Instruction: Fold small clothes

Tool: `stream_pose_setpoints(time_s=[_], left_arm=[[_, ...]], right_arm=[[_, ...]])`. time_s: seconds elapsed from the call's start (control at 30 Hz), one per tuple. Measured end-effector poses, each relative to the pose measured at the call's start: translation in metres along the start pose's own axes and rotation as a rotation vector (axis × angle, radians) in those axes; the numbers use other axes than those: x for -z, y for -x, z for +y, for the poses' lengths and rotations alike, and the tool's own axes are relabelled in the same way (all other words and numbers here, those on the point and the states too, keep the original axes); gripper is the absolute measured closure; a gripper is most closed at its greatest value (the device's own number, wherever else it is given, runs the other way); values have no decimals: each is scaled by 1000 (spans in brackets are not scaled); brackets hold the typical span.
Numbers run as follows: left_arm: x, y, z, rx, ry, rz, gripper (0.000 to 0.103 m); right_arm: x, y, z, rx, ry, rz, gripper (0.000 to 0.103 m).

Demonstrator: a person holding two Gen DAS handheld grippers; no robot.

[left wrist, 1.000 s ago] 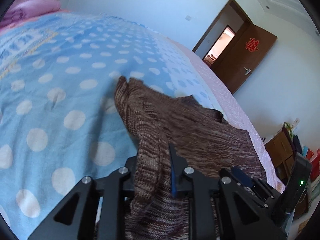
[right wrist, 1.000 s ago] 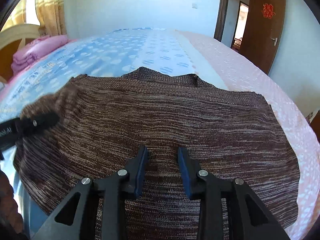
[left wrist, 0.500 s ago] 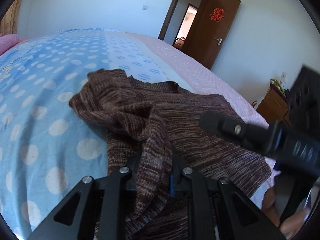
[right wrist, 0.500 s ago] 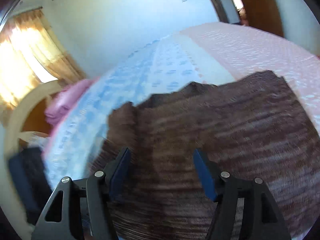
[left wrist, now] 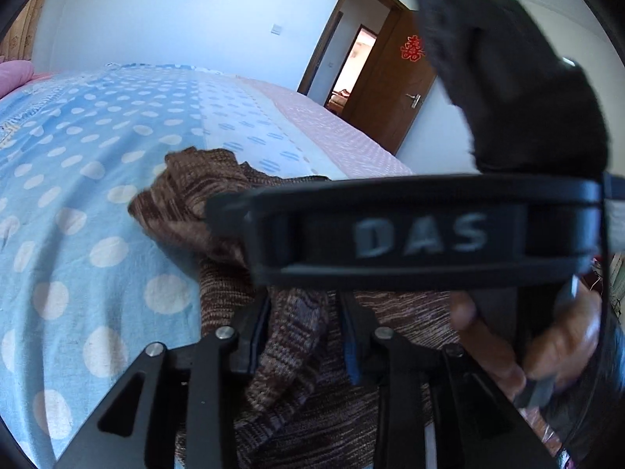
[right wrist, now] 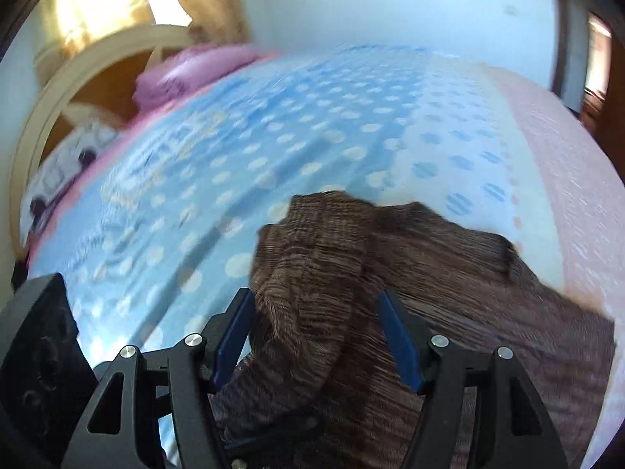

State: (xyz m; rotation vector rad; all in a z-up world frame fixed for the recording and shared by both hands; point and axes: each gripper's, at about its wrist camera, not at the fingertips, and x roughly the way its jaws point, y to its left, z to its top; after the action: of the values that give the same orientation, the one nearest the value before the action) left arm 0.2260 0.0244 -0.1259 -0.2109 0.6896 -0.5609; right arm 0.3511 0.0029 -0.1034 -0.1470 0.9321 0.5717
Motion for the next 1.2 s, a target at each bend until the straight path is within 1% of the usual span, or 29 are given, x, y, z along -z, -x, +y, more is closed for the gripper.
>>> stream_pose_setpoints(time_s=[0.07,0.1,0.13,0.17,0.23,0.27,0.33,0.37,0.4,0.43,0.47,0.5,0.53,0.57,0.63,0.67,0.7,0.73,0.77,0.8,0.83,0.87,0.93,0.97,1.07,1.2], left_arm=[[0,-1,-1,4,-5,5,70],[0,-2,-3,-1,-14,8,70],[0,-3,-5,-10,-26,11,70],[0,-4,-9,-16,-43,14,66],[1,-3,-14,-12,-70,12,60],[2,-3,-17,-12,-86,9,59],[3,-3,-20,-13,-100,16,59],[3,-3,-20,-12,-100,15,59],[3,-2,-19,-3,-96,13,59],[3,-2,-18,8,-88,11,59],[2,-1,-16,22,-77,11,59],[2,-1,-14,36,-68,12,59],[2,-1,-13,43,-62,11,59],[2,0,-13,44,-61,10,59],[2,-1,-14,41,-65,13,59],[2,-1,-14,40,-67,12,59],[2,0,-15,40,-67,11,59],[2,-1,-14,39,-65,10,59],[2,0,-15,33,-64,12,59],[2,-2,-18,21,-67,15,59],[1,-4,-22,10,-74,16,59],[1,-4,-26,-2,-85,14,66],[0,-2,-36,-28,-106,12,78],[0,-2,-39,-38,-110,13,78],[-2,-4,-45,-47,-95,20,82],[-11,0,-54,-25,-67,13,83]], right_arm=[[-1,-10,4,-43,55,56,37],[-3,-16,7,-40,85,80,37],[-5,-21,12,-21,122,100,36],[-6,-26,15,-3,157,115,36],[-6,-35,21,51,236,143,31],[-5,-41,24,90,281,159,31],[-4,-43,19,154,289,155,31],[-4,-42,11,168,252,147,31],[-4,-37,1,130,195,133,36],[-3,-32,-11,67,123,120,52],[-1,-26,-22,9,49,107,58],[2,-18,-32,-21,-12,74,61],[6,-12,-39,-45,-58,45,69],[10,-6,-50,-88,-130,15,72],[21,-2,-72,-185,-284,-26,72],[28,-2,-88,-265,-391,-56,72],[35,-2,-98,-323,-473,-78,72],[43,-4,-109,-368,-559,-97,72],[50,-7,-116,-383,-623,-107,72],[56,-8,-121,-379,-663,-112,73],[59,-9,-123,-374,-681,-116,81],[62,-9,-126,-373,-703,-120,84],[65,-5,-125,-362,-715,-130,85],[62,-2,-123,-337,-696,-133,86],[52,15,-114,-272,-617,-144,87],[40,39,-109,-208,-534,-169,87]])
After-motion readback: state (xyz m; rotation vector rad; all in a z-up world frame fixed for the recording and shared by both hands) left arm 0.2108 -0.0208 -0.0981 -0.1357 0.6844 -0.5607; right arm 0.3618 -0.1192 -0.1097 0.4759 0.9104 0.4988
